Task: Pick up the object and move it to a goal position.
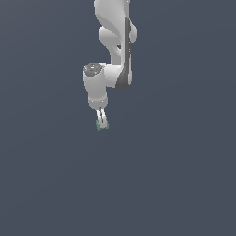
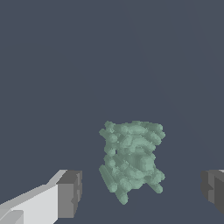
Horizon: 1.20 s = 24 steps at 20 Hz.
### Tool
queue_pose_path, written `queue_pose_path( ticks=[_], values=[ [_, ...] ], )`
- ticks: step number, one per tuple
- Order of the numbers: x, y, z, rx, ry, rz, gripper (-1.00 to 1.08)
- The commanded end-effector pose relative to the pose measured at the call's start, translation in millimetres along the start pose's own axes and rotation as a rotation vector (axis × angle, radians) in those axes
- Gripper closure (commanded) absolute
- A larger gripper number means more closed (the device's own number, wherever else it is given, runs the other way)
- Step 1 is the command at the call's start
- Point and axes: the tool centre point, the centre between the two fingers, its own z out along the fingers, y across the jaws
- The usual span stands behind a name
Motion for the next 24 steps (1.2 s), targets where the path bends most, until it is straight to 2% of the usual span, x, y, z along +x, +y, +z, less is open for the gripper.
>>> queue_pose_path(
  ticks=[1, 20, 21, 24],
  values=[
    [0, 0, 0, 0.000, 0.000, 0.000, -0.92],
    [0, 1, 50, 0.000, 0.000, 0.006, -0.92],
    [0, 1, 50, 0.000, 0.000, 0.006, 1.08],
    [0, 1, 50, 0.000, 0.000, 0.006, 1.08]
  ],
)
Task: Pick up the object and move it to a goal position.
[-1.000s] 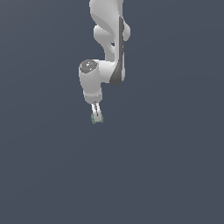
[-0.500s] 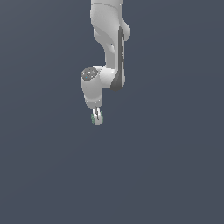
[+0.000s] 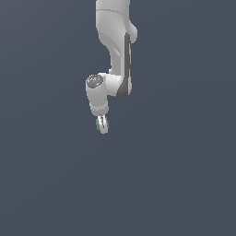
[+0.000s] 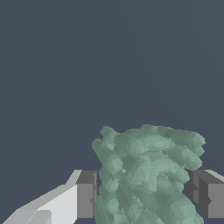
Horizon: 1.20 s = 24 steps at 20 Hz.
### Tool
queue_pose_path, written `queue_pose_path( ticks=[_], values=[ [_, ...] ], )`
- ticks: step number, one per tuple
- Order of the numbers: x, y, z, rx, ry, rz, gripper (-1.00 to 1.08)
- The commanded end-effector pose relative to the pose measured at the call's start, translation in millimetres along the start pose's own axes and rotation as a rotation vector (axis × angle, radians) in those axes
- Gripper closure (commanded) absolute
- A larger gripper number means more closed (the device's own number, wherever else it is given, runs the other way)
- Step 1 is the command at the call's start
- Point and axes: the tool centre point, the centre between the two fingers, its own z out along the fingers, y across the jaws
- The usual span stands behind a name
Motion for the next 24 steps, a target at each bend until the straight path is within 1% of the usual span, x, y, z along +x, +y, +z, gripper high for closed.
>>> queue_pose_path(
  ticks=[1, 8, 13, 18, 24],
  values=[
    [0, 1, 1, -0.002, 0.000, 0.001, 1.08],
    [0, 0, 0, 0.000, 0.000, 0.000, 1.08],
    [7, 3, -10, 0.000, 0.000, 0.000, 1.08],
    [23, 9, -33, 0.000, -0.001, 0.001, 1.08],
    [54, 20, -76, -0.001, -0.001, 0.002, 1.08]
  ],
)
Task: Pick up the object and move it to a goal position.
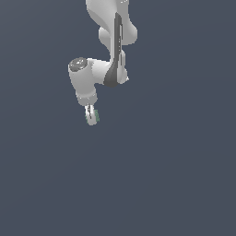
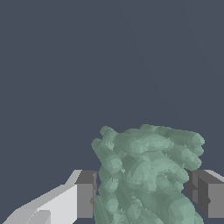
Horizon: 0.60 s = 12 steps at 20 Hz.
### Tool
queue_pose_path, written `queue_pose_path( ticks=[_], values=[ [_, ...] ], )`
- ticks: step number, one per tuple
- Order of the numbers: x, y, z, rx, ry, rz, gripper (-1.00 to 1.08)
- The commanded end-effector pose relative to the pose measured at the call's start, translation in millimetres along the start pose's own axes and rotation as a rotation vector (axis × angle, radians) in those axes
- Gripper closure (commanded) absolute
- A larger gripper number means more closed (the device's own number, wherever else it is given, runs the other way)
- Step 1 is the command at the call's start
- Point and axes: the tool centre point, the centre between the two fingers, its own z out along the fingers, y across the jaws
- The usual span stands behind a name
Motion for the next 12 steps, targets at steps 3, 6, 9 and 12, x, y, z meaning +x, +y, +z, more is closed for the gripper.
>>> queue_pose_path(
  ticks=[3, 6, 9, 12],
  values=[
    [22, 8, -31, -0.001, 0.000, 0.000, 1.08],
    [33, 11, -46, -0.001, 0.001, 0.000, 1.08],
    [40, 12, -55, -0.001, 0.001, 0.000, 1.08],
    [44, 13, -60, -0.001, 0.001, 0.000, 1.08]
  ],
)
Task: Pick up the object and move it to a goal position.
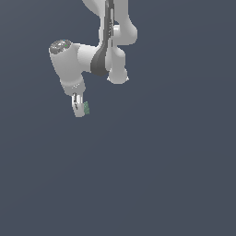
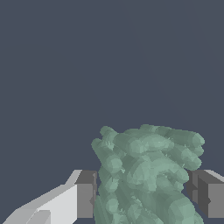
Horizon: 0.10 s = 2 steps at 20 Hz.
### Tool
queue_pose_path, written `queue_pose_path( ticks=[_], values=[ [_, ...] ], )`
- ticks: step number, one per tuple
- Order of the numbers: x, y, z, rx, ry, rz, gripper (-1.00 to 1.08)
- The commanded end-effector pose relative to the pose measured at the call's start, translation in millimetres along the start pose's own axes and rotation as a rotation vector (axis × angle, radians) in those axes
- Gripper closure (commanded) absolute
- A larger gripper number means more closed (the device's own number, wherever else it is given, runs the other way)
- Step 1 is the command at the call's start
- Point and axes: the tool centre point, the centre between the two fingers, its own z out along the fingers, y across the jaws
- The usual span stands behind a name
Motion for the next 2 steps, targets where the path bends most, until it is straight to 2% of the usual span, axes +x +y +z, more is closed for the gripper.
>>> queue_pose_path(
  ticks=[1, 2],
  values=[
    [2.1, 0.1, -3.2, -0.001, -0.001, -0.002, 1.08],
    [2.2, 0.1, -3.3, -0.001, -0.001, -0.002, 1.08]
  ],
)
